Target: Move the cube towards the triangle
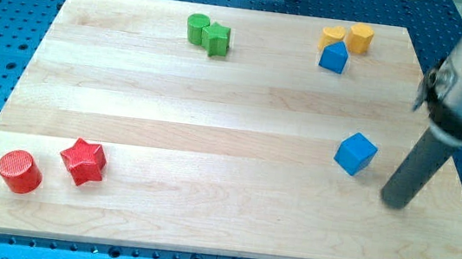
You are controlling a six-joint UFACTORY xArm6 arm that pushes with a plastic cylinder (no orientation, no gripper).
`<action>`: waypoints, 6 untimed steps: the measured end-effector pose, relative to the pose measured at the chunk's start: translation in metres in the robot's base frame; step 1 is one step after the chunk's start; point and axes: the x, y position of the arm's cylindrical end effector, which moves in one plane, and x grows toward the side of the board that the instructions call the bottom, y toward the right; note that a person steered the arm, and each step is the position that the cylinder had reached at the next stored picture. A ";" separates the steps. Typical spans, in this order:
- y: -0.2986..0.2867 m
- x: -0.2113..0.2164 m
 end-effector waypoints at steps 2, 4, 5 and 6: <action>-0.047 -0.059; -0.037 -0.091; -0.026 -0.052; 0.007 -0.069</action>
